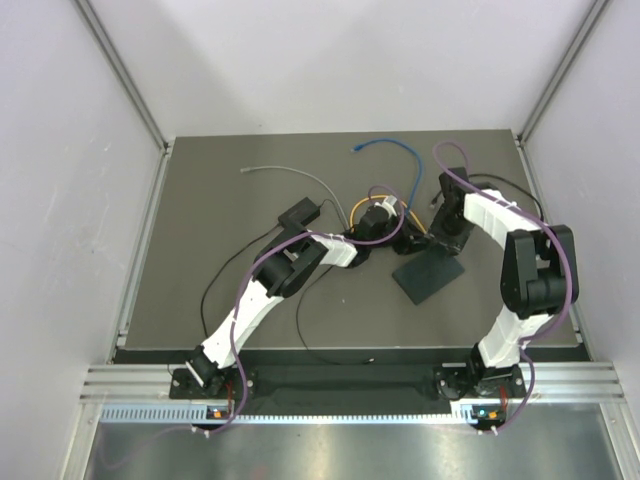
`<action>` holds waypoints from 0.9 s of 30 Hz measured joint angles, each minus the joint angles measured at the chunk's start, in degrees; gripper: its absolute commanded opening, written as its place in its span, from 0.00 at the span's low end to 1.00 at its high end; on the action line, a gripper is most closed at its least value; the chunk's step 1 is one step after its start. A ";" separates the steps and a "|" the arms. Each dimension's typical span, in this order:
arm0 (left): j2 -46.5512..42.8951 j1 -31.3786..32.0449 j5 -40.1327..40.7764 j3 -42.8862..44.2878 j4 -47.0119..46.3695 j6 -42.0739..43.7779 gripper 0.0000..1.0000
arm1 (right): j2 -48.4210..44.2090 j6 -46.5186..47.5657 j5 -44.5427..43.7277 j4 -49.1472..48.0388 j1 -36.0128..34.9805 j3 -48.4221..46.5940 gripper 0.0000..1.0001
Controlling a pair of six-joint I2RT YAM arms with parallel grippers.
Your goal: Pull the plug from the switch port
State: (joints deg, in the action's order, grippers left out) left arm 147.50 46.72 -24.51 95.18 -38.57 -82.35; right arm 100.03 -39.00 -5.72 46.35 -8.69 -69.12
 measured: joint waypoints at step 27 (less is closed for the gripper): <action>-1.40 0.00 1.64 -2.38 0.55 4.26 0.00 | 1.18 -5.66 4.55 -0.17 4.02 -0.92 0.49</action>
State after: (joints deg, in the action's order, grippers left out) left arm 146.10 46.72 -22.87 92.79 -38.02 -78.08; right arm 101.21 -44.66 -1.17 46.17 -4.67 -70.04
